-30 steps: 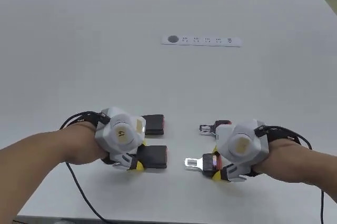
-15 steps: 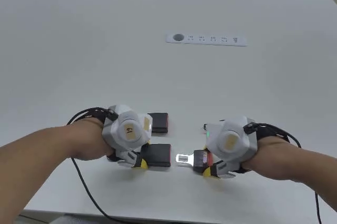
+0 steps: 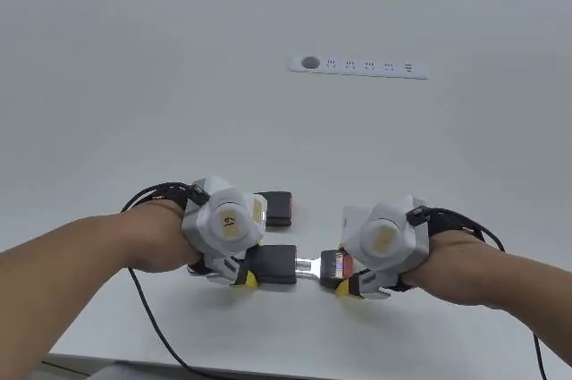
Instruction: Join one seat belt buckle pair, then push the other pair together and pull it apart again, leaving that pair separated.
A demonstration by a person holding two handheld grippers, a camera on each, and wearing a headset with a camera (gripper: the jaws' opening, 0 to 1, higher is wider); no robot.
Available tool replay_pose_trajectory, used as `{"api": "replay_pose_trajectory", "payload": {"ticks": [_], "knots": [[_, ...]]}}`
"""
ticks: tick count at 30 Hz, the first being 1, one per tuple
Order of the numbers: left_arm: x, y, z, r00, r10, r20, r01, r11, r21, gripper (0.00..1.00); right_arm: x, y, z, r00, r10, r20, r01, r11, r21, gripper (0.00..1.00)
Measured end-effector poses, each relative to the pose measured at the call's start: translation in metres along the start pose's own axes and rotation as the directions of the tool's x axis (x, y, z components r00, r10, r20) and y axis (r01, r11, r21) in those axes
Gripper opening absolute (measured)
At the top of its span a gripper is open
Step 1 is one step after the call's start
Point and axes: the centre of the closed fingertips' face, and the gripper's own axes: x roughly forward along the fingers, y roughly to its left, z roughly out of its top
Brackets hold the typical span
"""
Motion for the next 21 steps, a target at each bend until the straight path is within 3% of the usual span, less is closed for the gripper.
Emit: {"api": "replay_pose_trajectory", "payload": {"ticks": [6, 13, 21], "knots": [[0.001, -0.002, 0.002, 1.0, -0.004, 0.004, 0.004, 1.0, 0.005, 0.32, 0.002, 0.001, 0.003, 0.9999, 0.012, 0.001, -0.012, 0.999, -0.043, 0.32], [0.001, -0.003, 0.003, 0.9999, -0.007, 0.013, 0.007, 1.0, 0.004, 0.32, 0.002, 0.0, 0.005, 0.9996, 0.021, 0.016, -0.021, 1.0, -0.014, 0.3], [0.0, -0.002, 0.002, 1.0, -0.005, 0.0, 0.005, 1.0, 0.014, 0.31, 0.004, 0.001, 0.012, 0.9995, 0.031, 0.003, -0.031, 0.999, -0.029, 0.29]]}}
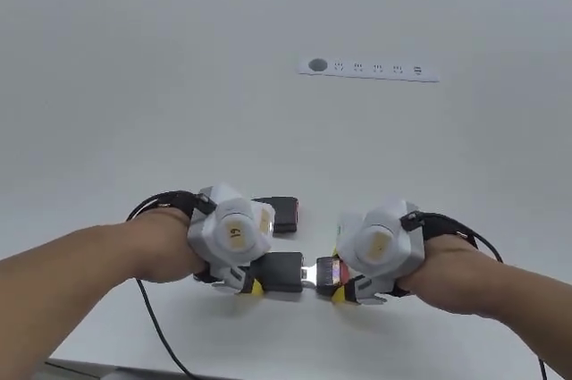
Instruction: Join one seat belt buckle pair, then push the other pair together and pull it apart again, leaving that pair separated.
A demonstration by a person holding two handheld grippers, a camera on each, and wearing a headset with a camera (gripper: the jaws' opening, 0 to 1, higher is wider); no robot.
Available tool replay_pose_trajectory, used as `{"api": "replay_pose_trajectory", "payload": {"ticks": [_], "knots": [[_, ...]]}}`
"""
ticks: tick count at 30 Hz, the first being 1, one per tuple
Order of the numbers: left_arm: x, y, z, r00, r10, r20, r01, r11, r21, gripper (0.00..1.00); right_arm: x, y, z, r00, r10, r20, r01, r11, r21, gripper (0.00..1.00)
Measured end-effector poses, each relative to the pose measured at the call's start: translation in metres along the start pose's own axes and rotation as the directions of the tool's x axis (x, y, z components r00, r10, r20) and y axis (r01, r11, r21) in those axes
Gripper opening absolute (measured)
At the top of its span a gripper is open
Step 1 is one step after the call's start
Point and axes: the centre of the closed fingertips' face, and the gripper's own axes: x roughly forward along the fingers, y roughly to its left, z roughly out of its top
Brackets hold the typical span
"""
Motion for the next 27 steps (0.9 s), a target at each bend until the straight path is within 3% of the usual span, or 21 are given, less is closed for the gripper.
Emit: {"api": "replay_pose_trajectory", "payload": {"ticks": [2, 10, 11, 20, 24, 27], "knots": [[0.001, 0.001, -0.001, 1.0, -0.001, 0.001, 0.001, 1.0, 0.001, 0.31, 0.002, 0.001, 0.004, 0.9996, 0.0, 0.027, -0.001, 1.0, 0.027, 0.29], [0.001, 0.001, -0.001, 1.0, -0.001, -0.008, 0.001, 1.0, 0.004, 0.31, 0.006, 0.0, 0.009, 0.9991, -0.002, 0.042, 0.001, 0.999, 0.033, 0.28], [0.001, 0.0, -0.001, 1.0, -0.003, -0.003, 0.003, 1.0, 0.007, 0.31, 0.006, -0.003, 0.004, 0.9998, 0.001, 0.02, -0.001, 1.0, 0.021, 0.28], [0.002, -0.001, 0.0, 1.0, -0.003, -0.006, 0.003, 1.0, 0.001, 0.31, 0.011, -0.006, 0.006, 0.9994, -0.015, 0.031, 0.013, 0.999, 0.049, 0.29], [0.001, -0.001, -0.001, 0.9999, 0.002, -0.014, -0.002, 1.0, -0.005, 0.31, 0.01, -0.004, 0.006, 0.9995, -0.007, 0.029, 0.006, 1.0, 0.027, 0.29], [0.0, -0.001, -0.002, 0.9997, -0.003, 0.026, 0.004, 1.0, -0.026, 0.31, 0.011, -0.006, 0.006, 0.9993, -0.006, 0.036, 0.005, 1.0, 0.027, 0.29]]}}
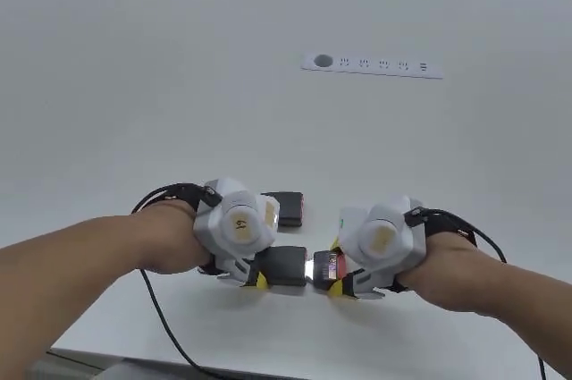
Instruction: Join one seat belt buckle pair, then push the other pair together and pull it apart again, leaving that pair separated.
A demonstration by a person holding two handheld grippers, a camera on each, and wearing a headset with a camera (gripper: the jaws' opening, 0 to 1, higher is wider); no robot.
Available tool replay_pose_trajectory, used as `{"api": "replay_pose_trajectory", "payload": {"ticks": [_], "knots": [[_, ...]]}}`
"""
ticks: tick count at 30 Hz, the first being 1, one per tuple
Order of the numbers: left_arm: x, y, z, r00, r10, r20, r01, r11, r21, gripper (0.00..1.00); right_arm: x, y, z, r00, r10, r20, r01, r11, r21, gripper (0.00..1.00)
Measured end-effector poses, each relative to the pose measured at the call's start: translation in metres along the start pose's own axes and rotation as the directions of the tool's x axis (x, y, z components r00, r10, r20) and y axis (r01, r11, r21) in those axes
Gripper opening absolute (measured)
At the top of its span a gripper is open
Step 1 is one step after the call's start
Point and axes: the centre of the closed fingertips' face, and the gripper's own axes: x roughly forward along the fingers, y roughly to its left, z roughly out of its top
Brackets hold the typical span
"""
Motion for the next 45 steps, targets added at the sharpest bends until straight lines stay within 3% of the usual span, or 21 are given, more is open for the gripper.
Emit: {"api": "replay_pose_trajectory", "payload": {"ticks": [38, 45], "knots": [[-0.0021, 0.0016, 0.0009, 0.9995, 0.015, 0.028, -0.015, 1.0, 0.004, 0.3, -0.0079, 0.0057, -0.0015, 0.9999, -0.009, -0.006, 0.009, 1.0, -0.02, 0.29], [-0.0022, 0.0021, 0.0004, 0.9997, 0.012, 0.023, -0.012, 1.0, 0.005, 0.3, -0.0086, 0.0057, -0.0007, 0.9998, -0.013, 0.014, 0.013, 1.0, 0.014, 0.29]]}}
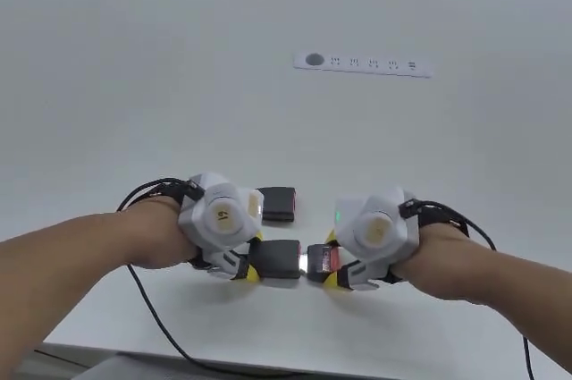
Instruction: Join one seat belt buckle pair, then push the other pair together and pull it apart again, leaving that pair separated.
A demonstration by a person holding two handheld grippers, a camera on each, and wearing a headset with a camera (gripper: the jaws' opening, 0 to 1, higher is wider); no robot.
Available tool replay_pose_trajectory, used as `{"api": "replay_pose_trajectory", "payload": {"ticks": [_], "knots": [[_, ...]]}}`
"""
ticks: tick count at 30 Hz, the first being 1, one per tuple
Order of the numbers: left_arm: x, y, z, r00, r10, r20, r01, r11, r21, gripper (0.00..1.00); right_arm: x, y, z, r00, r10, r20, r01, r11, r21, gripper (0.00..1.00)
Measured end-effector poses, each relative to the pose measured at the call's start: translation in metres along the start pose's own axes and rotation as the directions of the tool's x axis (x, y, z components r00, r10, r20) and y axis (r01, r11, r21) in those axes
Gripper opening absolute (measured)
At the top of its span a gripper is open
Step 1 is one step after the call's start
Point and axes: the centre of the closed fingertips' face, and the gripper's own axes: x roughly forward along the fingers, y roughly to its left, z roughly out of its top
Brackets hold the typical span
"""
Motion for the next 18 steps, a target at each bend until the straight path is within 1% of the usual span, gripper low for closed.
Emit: {"api": "replay_pose_trajectory", "payload": {"ticks": [4, 8, 10, 18], "knots": [[0.0, -0.0003, -0.0003, 1.0, 0.0, -0.001, 0.0, 1.0, 0.0, 0.3, 0.0, 0.0005, -0.0001, 1.0, 0.002, 0.002, -0.002, 1.0, -0.009, 0.3], [0.0003, 0.0, -0.0009, 1.0, 0.003, -0.001, -0.003, 1.0, -0.023, 0.31, 0.0006, 0.0011, 0.0009, 0.9999, 0.01, 0.004, -0.01, 1.0, -0.013, 0.31], [0.0006, 0.0001, -0.0011, 1.0, 0.005, -0.004, -0.005, 1.0, -0.027, 0.31, 0.0011, 0.0009, 0.0011, 1.0, 0.003, 0.003, -0.003, 1.0, -0.028, 0.31], [0.0008, -0.0004, -0.0012, 1.0, 0.004, -0.003, -0.004, 1.0, -0.02, 0.32, 0.0029, -0.0004, 0.0006, 0.9999, -0.002, 0.015, 0.003, 1.0, -0.015, 0.32]]}}
